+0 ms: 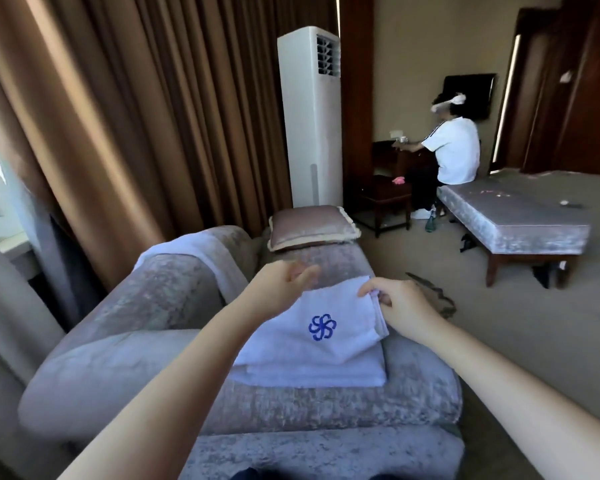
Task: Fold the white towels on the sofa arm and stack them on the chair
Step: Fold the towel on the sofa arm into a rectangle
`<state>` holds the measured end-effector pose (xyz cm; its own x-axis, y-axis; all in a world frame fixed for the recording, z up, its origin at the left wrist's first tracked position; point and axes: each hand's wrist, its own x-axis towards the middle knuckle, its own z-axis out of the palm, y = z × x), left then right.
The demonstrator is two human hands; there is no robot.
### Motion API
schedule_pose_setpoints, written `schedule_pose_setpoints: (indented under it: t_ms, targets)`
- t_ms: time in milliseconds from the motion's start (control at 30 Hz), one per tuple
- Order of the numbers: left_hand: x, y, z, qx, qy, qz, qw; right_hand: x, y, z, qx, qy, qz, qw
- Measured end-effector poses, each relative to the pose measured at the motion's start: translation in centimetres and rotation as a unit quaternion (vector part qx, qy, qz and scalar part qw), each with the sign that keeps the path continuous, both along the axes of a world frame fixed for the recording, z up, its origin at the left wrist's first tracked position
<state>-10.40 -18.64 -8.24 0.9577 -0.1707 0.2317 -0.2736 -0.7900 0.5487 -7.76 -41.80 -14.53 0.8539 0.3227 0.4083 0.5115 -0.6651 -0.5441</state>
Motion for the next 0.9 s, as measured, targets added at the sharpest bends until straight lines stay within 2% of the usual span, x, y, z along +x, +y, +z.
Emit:
schedule_pose_setpoints:
  t_ms: [67, 133, 200, 233, 333, 467, 533, 633, 700, 767, 833, 900]
  targets:
    - [0.4, 1.9, -3.3, 0.132, -0.007, 0.000, 0.991, -0.2, -0.1, -1.9, 0.013, 0.075, -0.005, 0.997]
    - [0.5, 3.5, -7.1, 0.220, -0.039, -0.013, 0.975, 0.7, -0.2, -2.9, 0.106, 0.157, -0.036, 0.981]
    - [0.3, 4.7, -10.3, 0.233, -0.082, 0.002, 0.969, 1.5, 0.0, -2.8, 0.207, 0.233, -0.071, 0.948]
    - [0.1, 4.9, -11.2, 0.235, -0.080, 0.011, 0.969, 1.8, 0.3, -2.5, 0.220, 0.243, -0.072, 0.942]
    - [-0.7, 5.1, -11.9, 0.244, -0.057, 0.037, 0.967, 2.5, 1.6, -1.6, 0.160, 0.170, -0.048, 0.971]
    - [-1.0, 5.5, -12.0, 0.280, -0.082, 0.064, 0.954, 3.2, 2.9, -2.1, 0.166, 0.145, -0.076, 0.972]
    - [-1.0, 5.5, -12.6, 0.281, -0.092, 0.075, 0.952, 3.0, 3.0, -3.7, 0.095, 0.161, -0.103, 0.977]
    - [-1.2, 5.3, -12.5, 0.298, -0.122, 0.082, 0.943, 2.0, 3.1, -5.4, 0.018, 0.136, -0.115, 0.984]
    - [-1.4, 4.9, -12.3, 0.304, -0.183, 0.040, 0.934, 2.3, 2.7, -5.1, 0.026, 0.123, -0.112, 0.986]
    - [-2.0, 3.9, -12.0, 0.273, -0.281, -0.054, 0.919, 2.9, 1.9, -4.6, 0.094, 0.142, -0.120, 0.978]
    - [-2.9, 2.2, -11.2, 0.247, -0.319, -0.132, 0.905, 3.6, 1.3, -4.3, 0.180, 0.205, -0.122, 0.954]
    - [-3.3, 0.4, -11.0, 0.264, -0.334, -0.175, 0.888, 3.9, 1.1, -3.8, 0.202, 0.269, -0.107, 0.936]
